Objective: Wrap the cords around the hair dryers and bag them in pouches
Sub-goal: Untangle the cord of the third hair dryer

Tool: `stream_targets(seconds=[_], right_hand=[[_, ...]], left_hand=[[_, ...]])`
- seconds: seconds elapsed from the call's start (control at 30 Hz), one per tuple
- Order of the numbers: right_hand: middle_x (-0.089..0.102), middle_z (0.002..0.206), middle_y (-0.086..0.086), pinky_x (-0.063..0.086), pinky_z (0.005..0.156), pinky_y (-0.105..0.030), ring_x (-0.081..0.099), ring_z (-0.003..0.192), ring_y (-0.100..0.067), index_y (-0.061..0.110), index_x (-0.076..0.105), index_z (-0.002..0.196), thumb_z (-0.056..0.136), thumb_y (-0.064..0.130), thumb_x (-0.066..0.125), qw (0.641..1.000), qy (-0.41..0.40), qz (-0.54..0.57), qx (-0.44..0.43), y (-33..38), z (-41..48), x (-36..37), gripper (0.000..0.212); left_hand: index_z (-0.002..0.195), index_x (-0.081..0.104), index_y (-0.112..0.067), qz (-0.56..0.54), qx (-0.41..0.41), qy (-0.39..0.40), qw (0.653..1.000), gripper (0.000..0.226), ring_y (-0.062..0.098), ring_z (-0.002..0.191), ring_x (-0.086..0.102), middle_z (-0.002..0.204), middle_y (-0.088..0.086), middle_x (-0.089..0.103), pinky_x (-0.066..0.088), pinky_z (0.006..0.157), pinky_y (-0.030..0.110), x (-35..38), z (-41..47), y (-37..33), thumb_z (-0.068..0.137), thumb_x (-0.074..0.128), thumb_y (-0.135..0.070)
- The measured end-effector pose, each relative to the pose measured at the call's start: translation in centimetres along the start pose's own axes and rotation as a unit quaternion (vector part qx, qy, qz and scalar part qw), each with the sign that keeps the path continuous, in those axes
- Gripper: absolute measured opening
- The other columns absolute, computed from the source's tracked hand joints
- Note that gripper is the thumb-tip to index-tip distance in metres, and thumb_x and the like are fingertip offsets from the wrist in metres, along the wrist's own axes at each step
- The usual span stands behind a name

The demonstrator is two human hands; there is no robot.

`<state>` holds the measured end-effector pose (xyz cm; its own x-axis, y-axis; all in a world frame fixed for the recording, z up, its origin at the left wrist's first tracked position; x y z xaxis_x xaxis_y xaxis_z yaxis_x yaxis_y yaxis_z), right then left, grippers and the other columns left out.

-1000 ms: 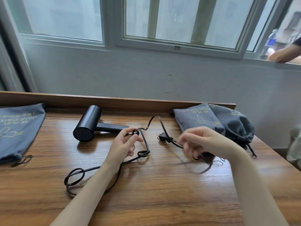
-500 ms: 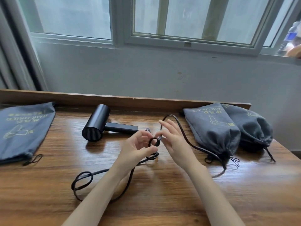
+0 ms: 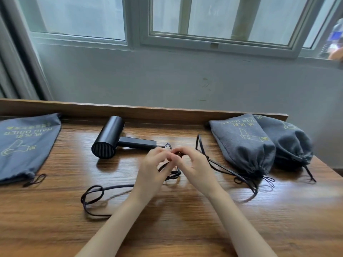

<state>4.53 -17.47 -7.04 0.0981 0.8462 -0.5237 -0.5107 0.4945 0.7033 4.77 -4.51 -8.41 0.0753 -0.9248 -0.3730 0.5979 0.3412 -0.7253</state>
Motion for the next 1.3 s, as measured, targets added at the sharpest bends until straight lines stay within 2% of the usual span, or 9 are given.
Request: stream_targets(seconds=[0.2, 0.43, 0.6, 0.7, 0.8, 0.93, 1.07, 1.2, 1.3], right_hand=[[0.062, 0.084, 0.015, 0.040, 0.070, -0.011, 0.056, 0.080, 0.004, 0.029, 0.058, 0.089, 0.095, 0.025, 0.050, 0.996, 0.016, 0.030, 0.081, -0.5, 0.1, 0.0, 0.010], [0.045, 0.069, -0.007, 0.031, 0.059, -0.026, 0.041, 0.066, -0.012, -0.005, 0.053, 0.074, 0.088, 0.030, 0.045, 0.982, -0.030, 0.104, 0.155, -1.1, 0.1, -0.2, 0.038], [0.060, 0.078, 0.003, 0.039, 0.079, -0.026, 0.055, 0.079, -0.006, 0.018, 0.062, 0.069, 0.096, 0.020, 0.045, 0.943, -0.058, 0.209, 0.254, -2.4, -0.4, -0.3, 0.032], [0.060, 0.074, 0.007, 0.038, 0.072, -0.017, 0.054, 0.070, 0.006, 0.020, 0.064, 0.070, 0.096, 0.019, 0.047, 0.947, -0.018, 0.206, 0.247, -2.6, -0.5, -0.5, 0.030], [0.058, 0.068, 0.007, 0.039, 0.072, -0.026, 0.052, 0.068, -0.003, 0.018, 0.062, 0.069, 0.097, 0.017, 0.046, 0.967, 0.013, 0.144, 0.209, -2.5, -0.1, -0.4, 0.032], [0.058, 0.055, 0.005, 0.042, 0.069, -0.031, 0.055, 0.062, -0.009, 0.022, 0.051, 0.065, 0.097, 0.020, 0.044, 0.989, 0.005, 0.022, 0.145, -2.1, -0.4, -0.1, 0.033], [0.047, 0.059, 0.011, 0.036, 0.061, -0.024, 0.047, 0.069, -0.005, 0.034, 0.038, 0.068, 0.090, 0.043, 0.033, 0.995, -0.015, -0.094, 0.029, -1.0, -0.9, -0.1, 0.024], [0.053, 0.059, 0.005, 0.034, 0.064, -0.026, 0.046, 0.069, -0.008, 0.029, 0.038, 0.068, 0.093, 0.041, 0.030, 0.993, -0.011, -0.112, 0.033, -1.1, -0.8, -0.2, 0.029], [0.059, 0.062, 0.012, 0.035, 0.067, -0.020, 0.047, 0.075, 0.000, 0.025, 0.043, 0.066, 0.100, 0.025, 0.032, 0.993, -0.034, -0.089, 0.069, -1.1, -0.7, -0.8, 0.035]], left_hand=[[0.092, 0.065, -0.007, 0.023, 0.051, -0.014, 0.998, 0.015, 0.007, 0.083, 0.054, 0.089, -0.002, 0.057, 0.044, 0.071, 0.014, 0.4, -0.1, -0.5, 0.086, 0.056, -0.016], [0.092, 0.062, -0.008, 0.038, 0.073, -0.035, 0.996, 0.022, 0.008, 0.090, 0.052, 0.092, -0.006, 0.052, 0.045, 0.079, 0.017, 0.7, -0.4, -1.1, 0.089, 0.045, -0.023], [0.087, 0.056, -0.016, -0.011, 0.055, -0.022, 0.998, 0.010, 0.001, 0.094, 0.052, 0.098, -0.008, 0.053, 0.040, 0.083, 0.009, 0.8, -0.4, -1.5, 0.088, 0.049, -0.010], [0.072, 0.056, -0.013, -0.167, -0.070, 0.066, 0.981, 0.011, 0.015, 0.094, 0.053, 0.092, -0.002, 0.055, 0.043, 0.088, 0.021, 1.2, -0.2, -0.7, 0.079, 0.053, -0.022], [0.063, 0.053, -0.006, -0.293, -0.148, 0.107, 0.939, 0.032, 0.019, 0.086, 0.050, 0.087, 0.005, 0.048, 0.043, 0.090, 0.027, 1.1, 0.1, -0.7, 0.064, 0.054, -0.038], [0.048, 0.060, -0.038, -0.146, -0.097, 0.091, 0.980, 0.030, 0.000, 0.079, 0.053, 0.074, -0.013, 0.055, 0.041, 0.076, 0.010, 0.6, 0.2, -1.2, 0.071, 0.051, -0.054], [0.065, 0.046, -0.029, 0.017, -0.069, 0.091, 0.993, 0.035, 0.002, 0.060, 0.042, 0.061, -0.008, 0.046, 0.033, 0.058, 0.017, 0.9, 0.1, 0.0, 0.086, 0.047, -0.058], [0.077, 0.054, -0.023, 0.012, -0.014, 0.047, 0.999, 0.031, 0.005, 0.077, 0.048, 0.076, -0.009, 0.052, 0.038, 0.071, 0.018, 0.5, 0.2, -0.3, 0.093, 0.040, -0.045], [0.083, 0.059, -0.023, -0.116, -0.011, -0.001, 0.993, 0.020, 0.005, 0.087, 0.054, 0.090, -0.007, 0.056, 0.042, 0.081, 0.014, -0.1, 0.3, -1.2, 0.092, 0.045, -0.034]])
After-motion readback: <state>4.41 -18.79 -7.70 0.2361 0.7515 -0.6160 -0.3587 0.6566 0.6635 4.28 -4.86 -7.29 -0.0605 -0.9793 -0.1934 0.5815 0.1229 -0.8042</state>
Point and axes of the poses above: each hand's wrist, its own z-axis towards the middle knuckle, its own x-axis out of the palm, y = z × x, the point moved 4 cm from there along z, towards the middle knuckle
